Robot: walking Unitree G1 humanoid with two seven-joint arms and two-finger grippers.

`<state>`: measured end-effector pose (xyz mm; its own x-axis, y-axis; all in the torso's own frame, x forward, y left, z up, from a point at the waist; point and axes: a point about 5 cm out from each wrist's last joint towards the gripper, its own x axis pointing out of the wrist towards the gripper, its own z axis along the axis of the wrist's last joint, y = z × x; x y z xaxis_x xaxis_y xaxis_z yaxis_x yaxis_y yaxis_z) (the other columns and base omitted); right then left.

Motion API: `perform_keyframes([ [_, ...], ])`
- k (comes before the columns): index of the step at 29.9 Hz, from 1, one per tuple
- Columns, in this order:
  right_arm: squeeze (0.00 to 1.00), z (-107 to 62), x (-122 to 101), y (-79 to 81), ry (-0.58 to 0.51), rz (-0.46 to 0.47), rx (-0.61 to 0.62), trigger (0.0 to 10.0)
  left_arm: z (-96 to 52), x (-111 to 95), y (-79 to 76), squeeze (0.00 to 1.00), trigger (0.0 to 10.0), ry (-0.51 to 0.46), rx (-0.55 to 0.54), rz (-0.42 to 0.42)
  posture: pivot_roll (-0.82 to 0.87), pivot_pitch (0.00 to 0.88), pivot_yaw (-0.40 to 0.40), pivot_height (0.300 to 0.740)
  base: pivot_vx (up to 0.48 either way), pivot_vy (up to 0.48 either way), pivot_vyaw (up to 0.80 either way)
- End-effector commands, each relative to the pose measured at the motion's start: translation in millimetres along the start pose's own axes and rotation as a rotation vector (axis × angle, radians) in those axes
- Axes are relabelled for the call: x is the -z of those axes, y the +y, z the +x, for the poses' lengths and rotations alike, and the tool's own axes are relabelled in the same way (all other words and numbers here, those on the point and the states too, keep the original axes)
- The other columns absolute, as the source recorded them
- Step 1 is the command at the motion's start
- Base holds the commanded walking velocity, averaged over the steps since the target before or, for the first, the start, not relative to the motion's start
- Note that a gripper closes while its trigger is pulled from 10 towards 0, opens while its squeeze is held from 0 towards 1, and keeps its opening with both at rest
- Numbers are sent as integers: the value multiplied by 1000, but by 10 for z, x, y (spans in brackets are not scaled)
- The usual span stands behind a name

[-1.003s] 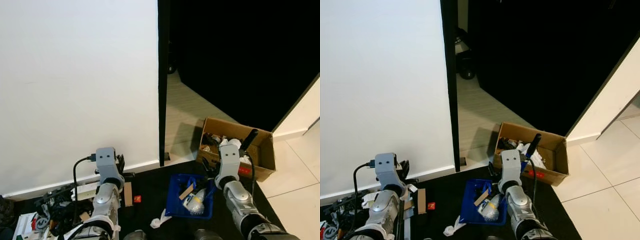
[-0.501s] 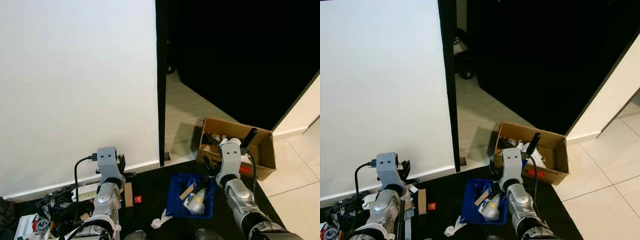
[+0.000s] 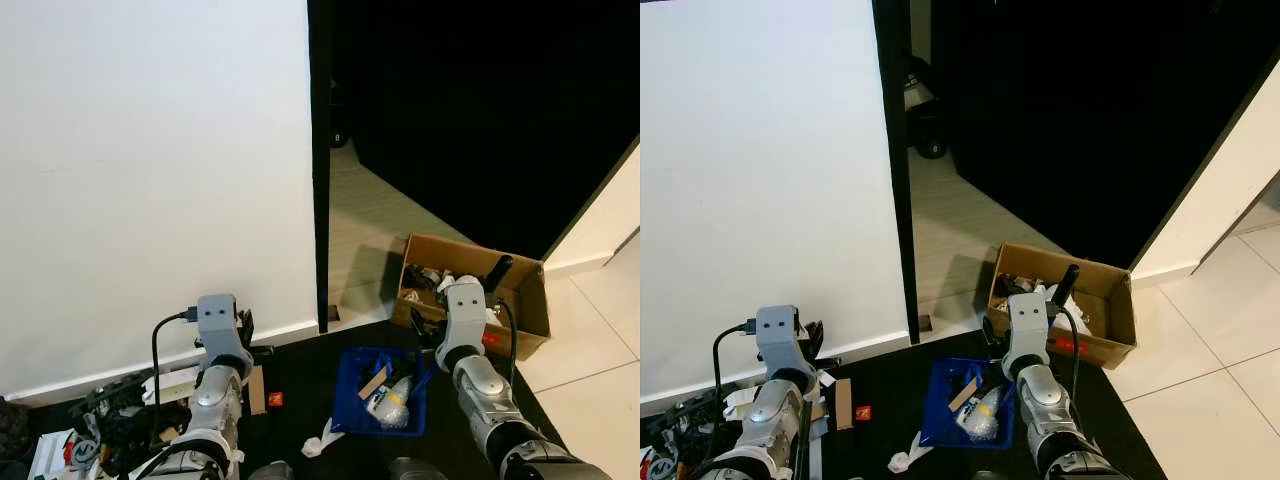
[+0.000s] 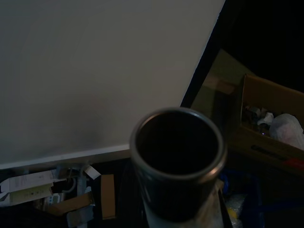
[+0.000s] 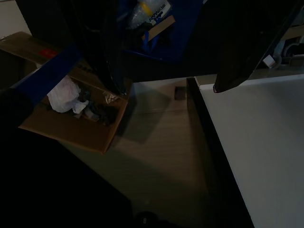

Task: Sweep floor

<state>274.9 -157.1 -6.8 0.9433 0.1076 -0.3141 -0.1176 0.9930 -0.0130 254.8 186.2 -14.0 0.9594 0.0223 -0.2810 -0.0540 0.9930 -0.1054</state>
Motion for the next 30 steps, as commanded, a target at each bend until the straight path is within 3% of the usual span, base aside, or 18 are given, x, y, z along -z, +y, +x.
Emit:
perform_keyframes([
  [1,0,-4,25,2,17,11,-2,10000,-65,138,-14,0,10000,64,-12,-6,-42,0,-2,740,0,0,0],
  [30,0,5,6,4,9,21,-14,10000,-52,126,-10,0,10000,65,-26,-2,-30,0,-19,740,0,0,0],
])
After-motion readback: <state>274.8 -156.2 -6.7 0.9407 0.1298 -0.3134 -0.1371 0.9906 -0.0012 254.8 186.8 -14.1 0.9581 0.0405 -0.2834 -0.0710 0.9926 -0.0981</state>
